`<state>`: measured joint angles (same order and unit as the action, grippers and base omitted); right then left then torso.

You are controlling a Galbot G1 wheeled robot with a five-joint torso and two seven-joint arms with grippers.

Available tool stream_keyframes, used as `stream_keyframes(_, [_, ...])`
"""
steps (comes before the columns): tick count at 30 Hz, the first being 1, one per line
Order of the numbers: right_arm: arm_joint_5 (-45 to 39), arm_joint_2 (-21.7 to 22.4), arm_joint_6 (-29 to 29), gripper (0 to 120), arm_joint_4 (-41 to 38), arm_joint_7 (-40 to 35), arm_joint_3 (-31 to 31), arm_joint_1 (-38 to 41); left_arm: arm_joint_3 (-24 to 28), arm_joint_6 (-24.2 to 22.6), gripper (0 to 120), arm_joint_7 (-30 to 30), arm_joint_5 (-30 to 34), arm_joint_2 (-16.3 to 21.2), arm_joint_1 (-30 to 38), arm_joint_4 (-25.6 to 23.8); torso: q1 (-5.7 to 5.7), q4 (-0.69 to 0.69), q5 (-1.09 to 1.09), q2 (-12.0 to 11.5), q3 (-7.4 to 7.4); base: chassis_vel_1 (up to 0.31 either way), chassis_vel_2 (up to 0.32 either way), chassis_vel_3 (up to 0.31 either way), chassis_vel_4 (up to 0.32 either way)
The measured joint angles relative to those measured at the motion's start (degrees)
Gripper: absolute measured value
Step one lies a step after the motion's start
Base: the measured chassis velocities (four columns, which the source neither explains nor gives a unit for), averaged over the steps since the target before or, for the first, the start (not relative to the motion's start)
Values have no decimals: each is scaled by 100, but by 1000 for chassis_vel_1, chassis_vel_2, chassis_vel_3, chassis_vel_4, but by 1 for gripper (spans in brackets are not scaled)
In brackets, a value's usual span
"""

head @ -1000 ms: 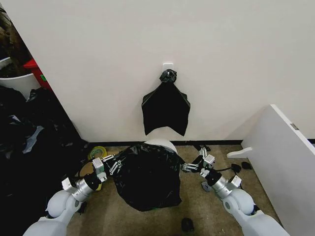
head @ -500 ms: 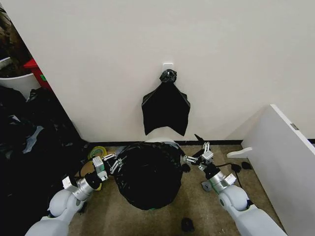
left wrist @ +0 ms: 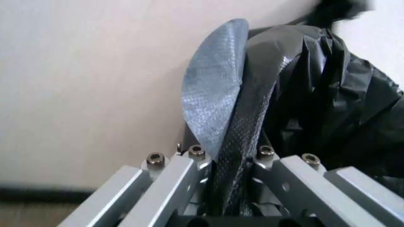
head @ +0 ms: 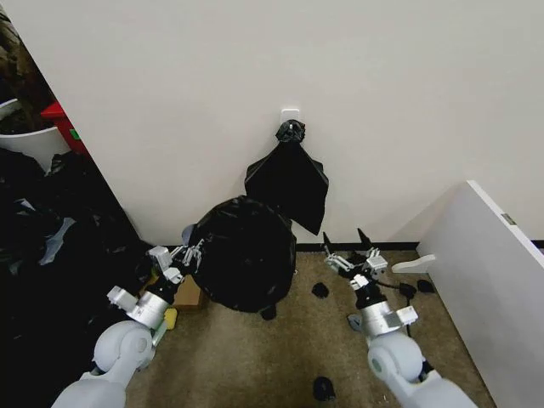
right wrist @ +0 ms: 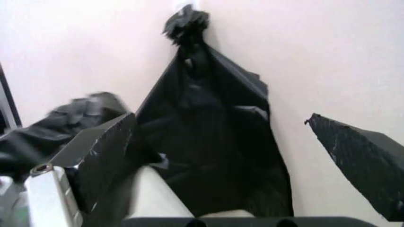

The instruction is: Place the garbage bag over the trash bin.

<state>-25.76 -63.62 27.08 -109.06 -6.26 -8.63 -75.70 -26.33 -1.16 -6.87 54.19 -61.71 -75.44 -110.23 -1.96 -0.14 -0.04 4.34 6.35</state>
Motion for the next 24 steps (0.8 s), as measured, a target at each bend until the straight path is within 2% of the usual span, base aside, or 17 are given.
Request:
stream_keyframes(3, [622,-32,-164,100,-119,-259,51,-146,2,-426,4,486,163,-34,-5,-221,0,0,0,0,0,0,0,0,0])
stream_keyframes(4, [622,-32,-164,100,-119,-259,51,-146,2,-426,4,486,163,-34,-5,-221,0,0,0,0,0,0,0,0,0])
stream_keyframes(5, [998,-45,-54,100,-96,-191,60,-222,4,-846,4,962,369,-63,0,-403,0,0,1,0,0,0,0,0,0])
stream_keyframes(7, [1259,-50,396,100,137,432,55,-288,-27,-1488,4,1881,921,-128,46,-680,0,-1,1,0,0,0,0,0,0])
stream_keyframes(8, [1259,-50,396,100,137,432,55,-288,-27,-1488,4,1881,921,-128,46,-680,0,-1,1,0,0,0,0,0,0])
stream_keyframes(10, [1448,-75,768,100,410,1104,76,-325,-91,-1900,4,2589,1499,-194,87,-899,0,0,1,0,0,0,0,0,0])
stream_keyframes(11, [1538,-106,884,100,530,1376,107,-335,-95,-1996,4,2751,1634,-215,88,-964,0,0,2,0,0,0,0,0,0])
stream_keyframes(15, [1663,-213,1034,100,725,1739,218,-327,-116,-2062,4,2950,1807,-244,63,-1068,0,0,0,0,0,0,0,0,0])
stream_keyframes(24, [2010,-396,1031,100,943,1724,348,-247,-145,-2069,4,2954,1903,-214,1,-1226,0,0,0,0,0,0,0,0,0])
